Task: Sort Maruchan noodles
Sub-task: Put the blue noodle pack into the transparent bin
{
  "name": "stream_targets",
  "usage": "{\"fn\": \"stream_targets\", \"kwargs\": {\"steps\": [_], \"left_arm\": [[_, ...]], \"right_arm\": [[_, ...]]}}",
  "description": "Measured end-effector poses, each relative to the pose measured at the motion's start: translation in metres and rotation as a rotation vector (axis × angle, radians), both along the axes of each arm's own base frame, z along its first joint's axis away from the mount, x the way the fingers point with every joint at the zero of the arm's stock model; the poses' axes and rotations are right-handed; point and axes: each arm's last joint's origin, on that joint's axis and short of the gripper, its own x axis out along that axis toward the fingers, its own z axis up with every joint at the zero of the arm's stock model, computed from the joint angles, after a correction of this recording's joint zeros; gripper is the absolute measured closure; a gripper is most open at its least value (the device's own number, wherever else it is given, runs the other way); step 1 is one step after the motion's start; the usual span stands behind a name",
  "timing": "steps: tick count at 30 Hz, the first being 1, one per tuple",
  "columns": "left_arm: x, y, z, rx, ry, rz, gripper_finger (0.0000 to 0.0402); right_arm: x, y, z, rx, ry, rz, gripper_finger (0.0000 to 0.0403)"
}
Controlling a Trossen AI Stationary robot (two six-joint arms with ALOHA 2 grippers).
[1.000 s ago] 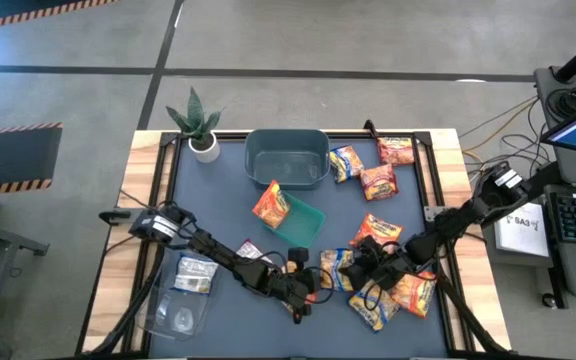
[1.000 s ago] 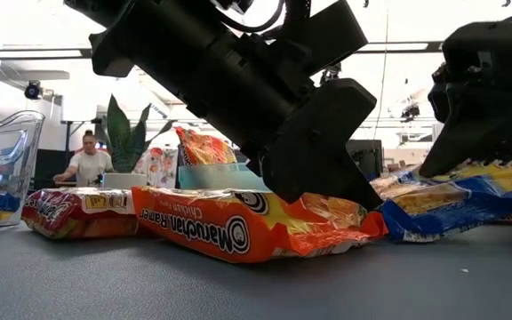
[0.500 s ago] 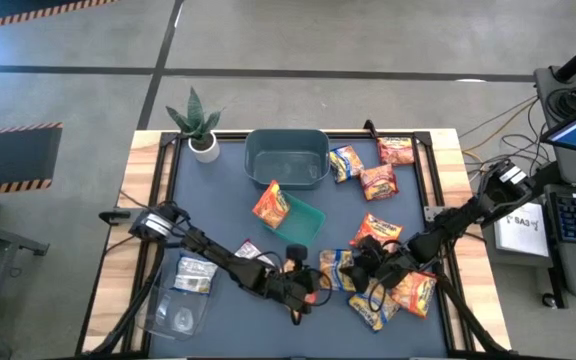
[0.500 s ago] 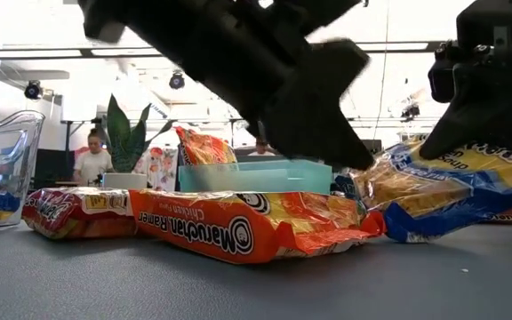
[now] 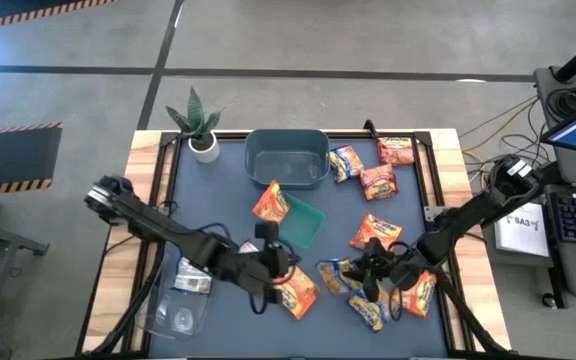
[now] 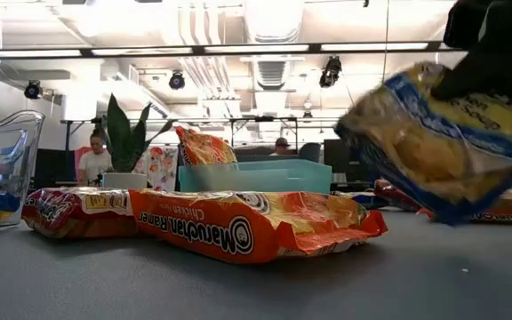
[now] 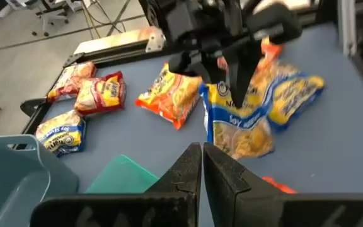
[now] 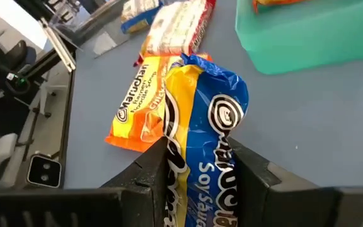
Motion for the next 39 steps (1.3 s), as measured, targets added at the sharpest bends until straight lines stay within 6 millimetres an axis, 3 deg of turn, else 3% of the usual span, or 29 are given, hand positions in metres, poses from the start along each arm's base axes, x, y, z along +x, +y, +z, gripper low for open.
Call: {"fn": "stream_targets", "kwargs": {"steps": [5, 15, 21, 26, 33, 39], "left_arm": [[-0.008, 0.004, 0.015, -0.059, -0.053, 0.022, 0.0401], [0.003, 0.0, 0.009, -0.05, -0.092, 0.013, 0.0401], [-0.001, -0.001, 0.013, -0.118, -0.08, -0.021, 0.0391], [-0.008, -0.002, 0.009, -0.214, -0.019, -0.003, 0.0344], [-0.006, -0.004, -0.006, -0.249, -0.022, 0.037, 0.0242], [-0.015, -0.022, -0.021, -0.294, 0.022, -0.111, 0.0177]], "right_arm": [[0.0, 0.0, 0.005, -0.037, -0.032, 0.024, 0.0289], [0.004, 0.008, 0.025, -0.048, -0.206, 0.166, 0.029], [0.006, 0.009, 0.034, -0.157, -0.297, 0.215, 0.029], [0.008, 0.009, 0.036, -0.282, -0.342, 0.204, 0.0291], [0.018, 0.016, 0.034, -0.384, -0.455, 0.221, 0.0291], [0.023, 0.02, 0.03, -0.459, -0.515, 0.226, 0.0291]]}}
